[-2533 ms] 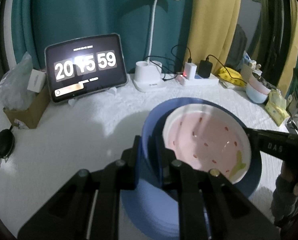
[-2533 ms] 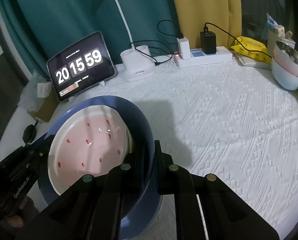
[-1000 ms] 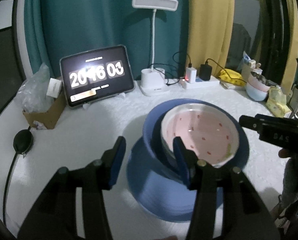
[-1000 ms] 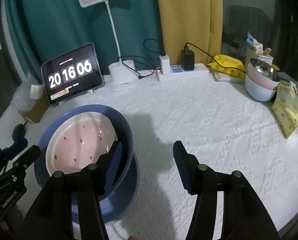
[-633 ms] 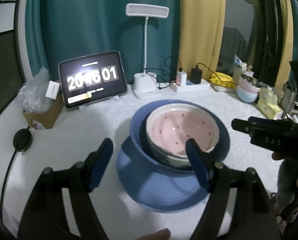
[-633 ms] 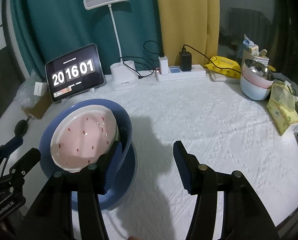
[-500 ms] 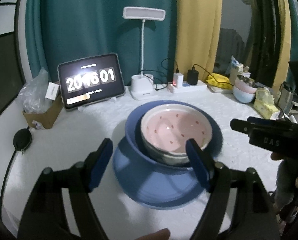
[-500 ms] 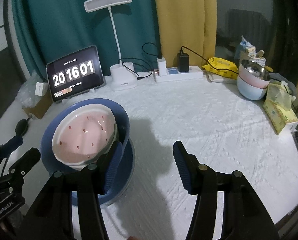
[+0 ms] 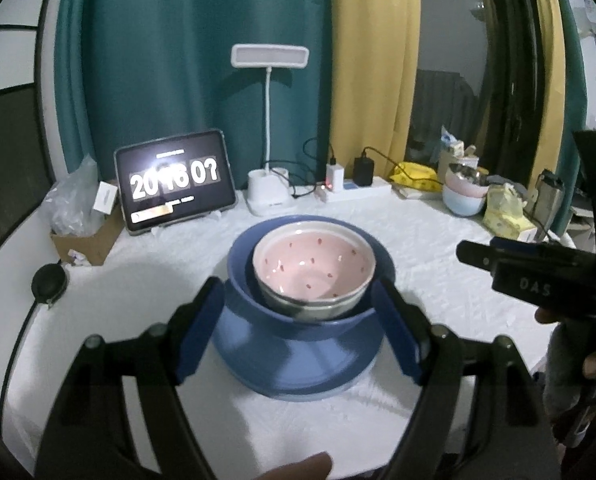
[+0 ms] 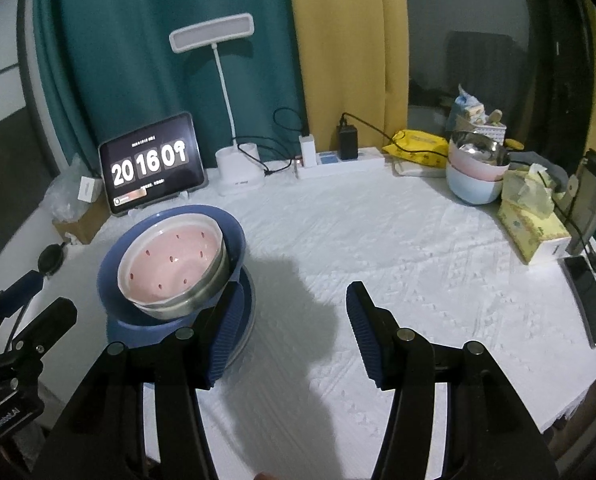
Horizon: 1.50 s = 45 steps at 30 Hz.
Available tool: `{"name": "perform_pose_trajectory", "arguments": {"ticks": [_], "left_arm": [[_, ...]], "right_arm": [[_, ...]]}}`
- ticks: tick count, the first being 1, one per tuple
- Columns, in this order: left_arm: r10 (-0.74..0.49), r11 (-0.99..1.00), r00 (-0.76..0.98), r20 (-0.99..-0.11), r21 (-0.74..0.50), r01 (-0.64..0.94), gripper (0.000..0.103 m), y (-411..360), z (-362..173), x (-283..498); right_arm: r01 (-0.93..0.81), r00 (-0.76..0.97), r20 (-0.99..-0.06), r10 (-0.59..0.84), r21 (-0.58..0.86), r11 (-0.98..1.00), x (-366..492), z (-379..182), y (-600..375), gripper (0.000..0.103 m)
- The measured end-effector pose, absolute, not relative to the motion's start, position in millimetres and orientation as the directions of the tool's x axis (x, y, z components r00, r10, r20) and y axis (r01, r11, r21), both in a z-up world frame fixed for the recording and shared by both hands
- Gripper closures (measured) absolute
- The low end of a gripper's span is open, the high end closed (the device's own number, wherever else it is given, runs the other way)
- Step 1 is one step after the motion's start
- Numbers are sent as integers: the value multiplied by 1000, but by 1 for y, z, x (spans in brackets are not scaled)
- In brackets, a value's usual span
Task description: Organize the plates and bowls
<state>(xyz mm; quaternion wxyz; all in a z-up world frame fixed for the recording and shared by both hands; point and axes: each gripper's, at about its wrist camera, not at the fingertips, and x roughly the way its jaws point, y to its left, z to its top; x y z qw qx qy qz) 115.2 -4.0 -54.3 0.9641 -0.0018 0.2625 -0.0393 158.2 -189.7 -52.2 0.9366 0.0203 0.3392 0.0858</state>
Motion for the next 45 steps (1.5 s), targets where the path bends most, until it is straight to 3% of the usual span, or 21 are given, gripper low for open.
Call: {"name": "perform_pose_trajectory", "arguments": {"ticks": [45], "left_arm": [[-54,999,958,-283,-11,53,25,-16,43,48]], "right_arm": [[-199,903,-376,207,61,978,75,55,-205,46]]}}
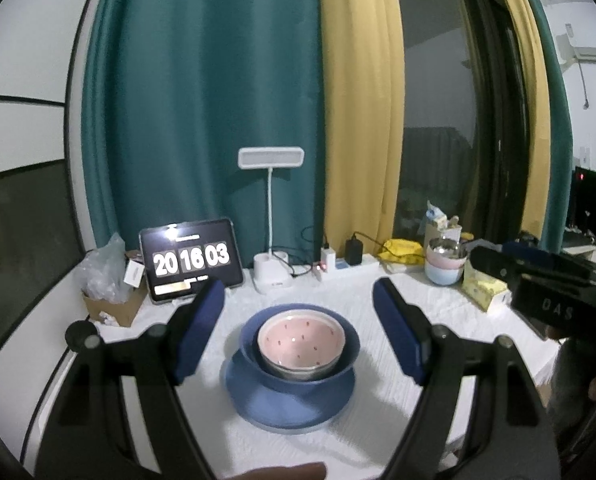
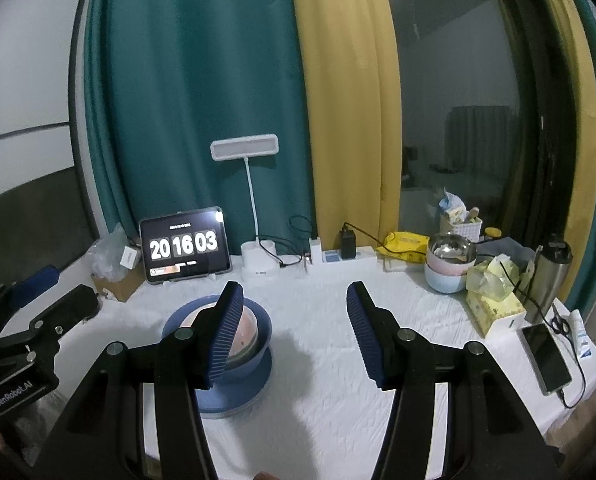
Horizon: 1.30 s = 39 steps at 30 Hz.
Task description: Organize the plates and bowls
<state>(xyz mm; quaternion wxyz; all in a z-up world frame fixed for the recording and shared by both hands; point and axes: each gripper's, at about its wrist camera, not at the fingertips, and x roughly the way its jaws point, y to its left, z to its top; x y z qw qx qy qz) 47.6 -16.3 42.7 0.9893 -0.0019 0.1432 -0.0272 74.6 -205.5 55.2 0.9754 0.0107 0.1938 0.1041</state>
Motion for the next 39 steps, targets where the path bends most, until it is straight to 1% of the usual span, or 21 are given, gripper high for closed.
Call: {"name": "perform_pose_trajectory", "arguments": {"ticks": [11,17,39], "left_arm": [[-27,1000,970,-243,-18,24,25,-6,59,42],[-8,1000,974,-228,-27,2,25,1,64,42],[-13,1000,971,-239,-28,6,25,1,61,45]], "right_arm": [[-208,925,-319,206,27,978,60,81,-200,46],[-213,924,-319,210,25,977,60,82,-199,46],[-217,922,-325,212,23,976,59,80,-197,45]]}}
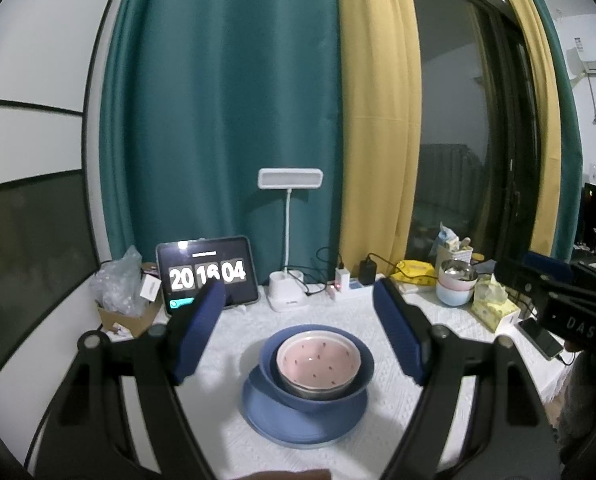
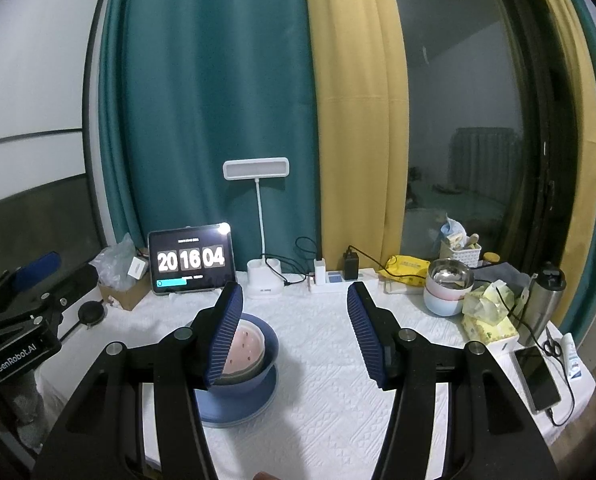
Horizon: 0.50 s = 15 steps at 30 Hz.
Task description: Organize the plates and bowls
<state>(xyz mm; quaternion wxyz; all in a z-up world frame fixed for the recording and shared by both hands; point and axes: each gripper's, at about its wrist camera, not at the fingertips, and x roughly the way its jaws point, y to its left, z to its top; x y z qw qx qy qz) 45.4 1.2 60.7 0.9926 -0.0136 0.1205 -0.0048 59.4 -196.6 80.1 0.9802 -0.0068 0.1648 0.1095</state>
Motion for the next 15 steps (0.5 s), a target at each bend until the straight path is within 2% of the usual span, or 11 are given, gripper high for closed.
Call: {"name": "perform_pose_trajectory", "arguments": {"ticks": [15], "left_arm": [[-13,999,970,-242,-32,6,25,0,58,46]], "right_arm": [[-217,922,-325,213,22,976,60,81,-197,45]]}}
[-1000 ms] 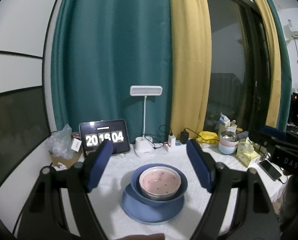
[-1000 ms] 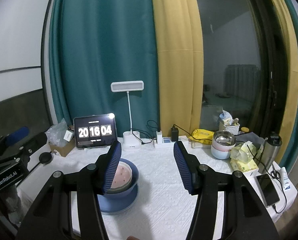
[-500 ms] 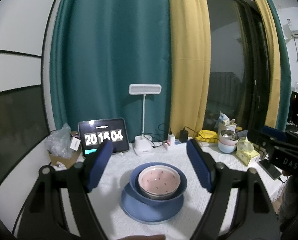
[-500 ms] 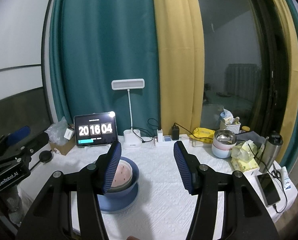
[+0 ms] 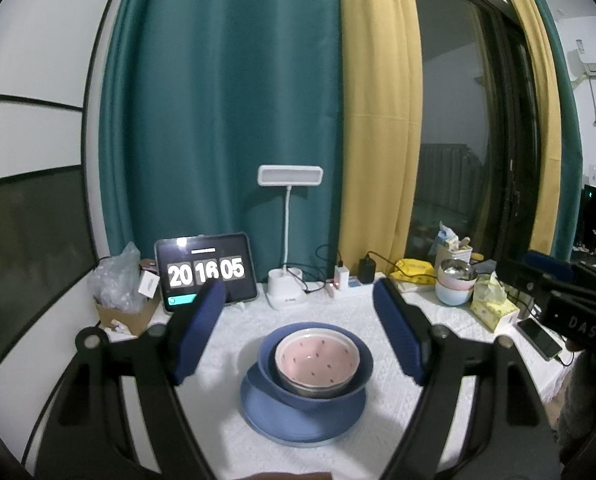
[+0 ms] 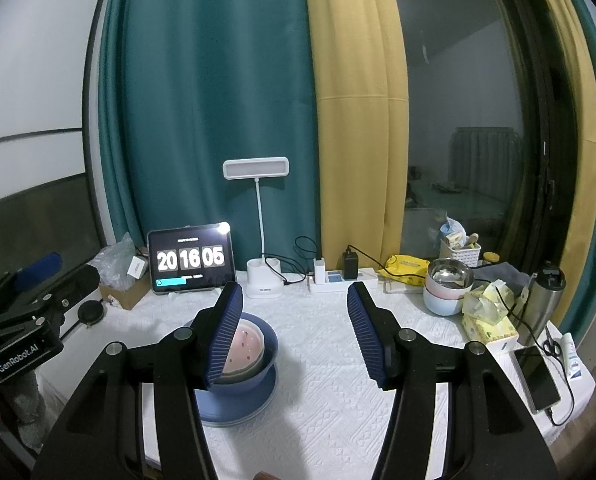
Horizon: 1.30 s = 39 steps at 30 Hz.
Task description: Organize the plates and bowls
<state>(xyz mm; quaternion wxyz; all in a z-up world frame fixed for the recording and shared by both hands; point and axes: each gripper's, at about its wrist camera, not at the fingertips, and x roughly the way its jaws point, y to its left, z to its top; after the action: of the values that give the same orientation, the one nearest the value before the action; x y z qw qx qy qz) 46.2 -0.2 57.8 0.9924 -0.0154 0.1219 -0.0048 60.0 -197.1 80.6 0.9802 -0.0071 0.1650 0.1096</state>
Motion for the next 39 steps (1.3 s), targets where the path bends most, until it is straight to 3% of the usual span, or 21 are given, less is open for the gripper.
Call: {"name": "perform_pose_trajectory", "arguments": {"ticks": [39], "left_arm": [[-13,999,970,-242,-32,5,25,0,58,46]], "right_arm": [[-216,920,-329,212,25,976,61,78,-198,45]]}}
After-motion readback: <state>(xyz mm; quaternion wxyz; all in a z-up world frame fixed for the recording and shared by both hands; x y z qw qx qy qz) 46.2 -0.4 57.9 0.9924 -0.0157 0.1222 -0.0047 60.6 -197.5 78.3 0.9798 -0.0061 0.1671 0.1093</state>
